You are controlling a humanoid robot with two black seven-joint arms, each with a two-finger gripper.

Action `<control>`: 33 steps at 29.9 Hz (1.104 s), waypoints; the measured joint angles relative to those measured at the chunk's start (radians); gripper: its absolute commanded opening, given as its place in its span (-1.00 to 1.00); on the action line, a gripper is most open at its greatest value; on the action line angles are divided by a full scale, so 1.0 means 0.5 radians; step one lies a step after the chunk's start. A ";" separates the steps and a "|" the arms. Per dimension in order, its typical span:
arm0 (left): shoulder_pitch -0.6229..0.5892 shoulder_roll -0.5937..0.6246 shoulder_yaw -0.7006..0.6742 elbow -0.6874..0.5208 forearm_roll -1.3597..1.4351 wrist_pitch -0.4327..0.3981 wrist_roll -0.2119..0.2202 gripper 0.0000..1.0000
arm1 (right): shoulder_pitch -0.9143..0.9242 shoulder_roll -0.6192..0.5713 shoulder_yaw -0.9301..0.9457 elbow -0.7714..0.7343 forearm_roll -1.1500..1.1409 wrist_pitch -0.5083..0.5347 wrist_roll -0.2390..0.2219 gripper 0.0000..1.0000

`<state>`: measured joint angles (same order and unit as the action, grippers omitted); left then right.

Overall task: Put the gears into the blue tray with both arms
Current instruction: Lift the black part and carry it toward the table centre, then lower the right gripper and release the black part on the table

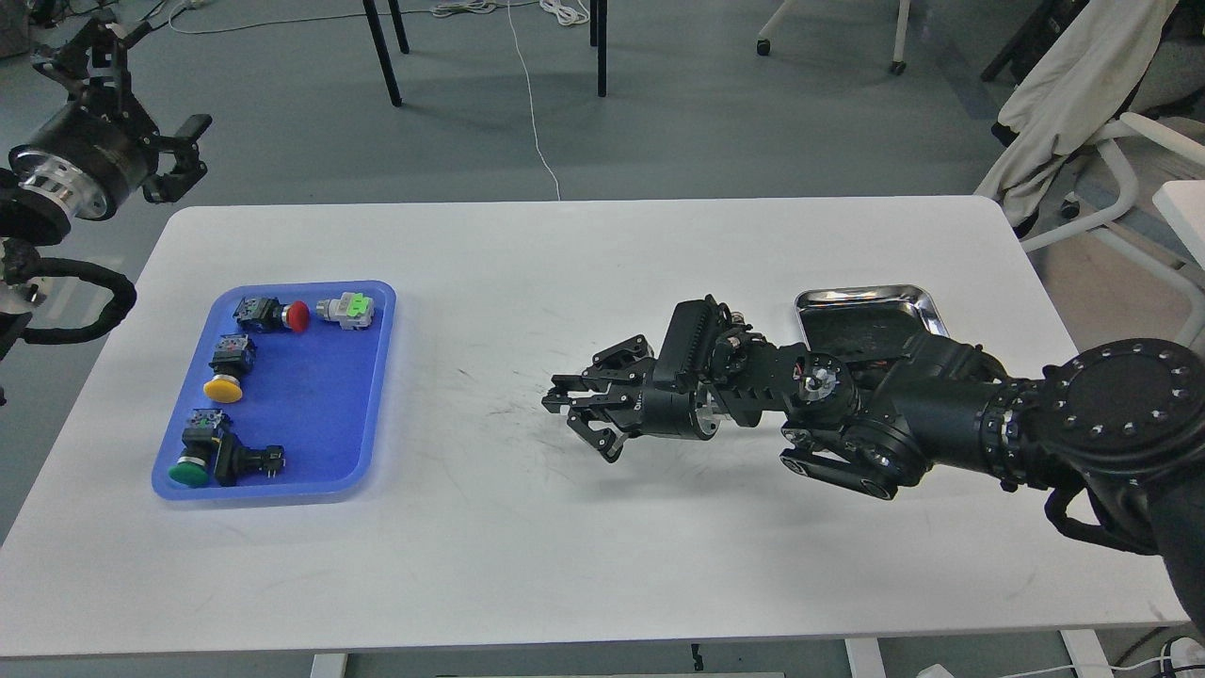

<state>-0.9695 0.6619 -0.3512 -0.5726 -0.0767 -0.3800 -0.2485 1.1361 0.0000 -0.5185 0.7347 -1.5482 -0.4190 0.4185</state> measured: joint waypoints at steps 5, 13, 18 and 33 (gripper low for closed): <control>0.000 0.026 0.000 -0.016 0.000 0.002 0.000 0.97 | -0.038 0.000 0.000 0.005 -0.041 0.000 0.025 -0.98; 0.001 0.032 0.000 -0.018 0.000 0.002 0.000 0.97 | -0.090 0.000 -0.004 0.001 -0.107 0.011 0.040 -0.98; 0.001 0.043 0.000 -0.019 0.000 0.002 0.000 0.97 | -0.101 0.000 -0.006 -0.019 -0.112 0.020 0.041 -0.96; 0.004 0.055 0.006 -0.021 0.003 -0.001 0.000 0.97 | -0.112 0.000 -0.001 -0.059 -0.104 0.025 0.031 -0.08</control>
<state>-0.9677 0.6893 -0.3482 -0.5830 -0.0751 -0.3804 -0.2485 1.0799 0.0000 -0.5189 0.7053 -1.6001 -0.4065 0.4341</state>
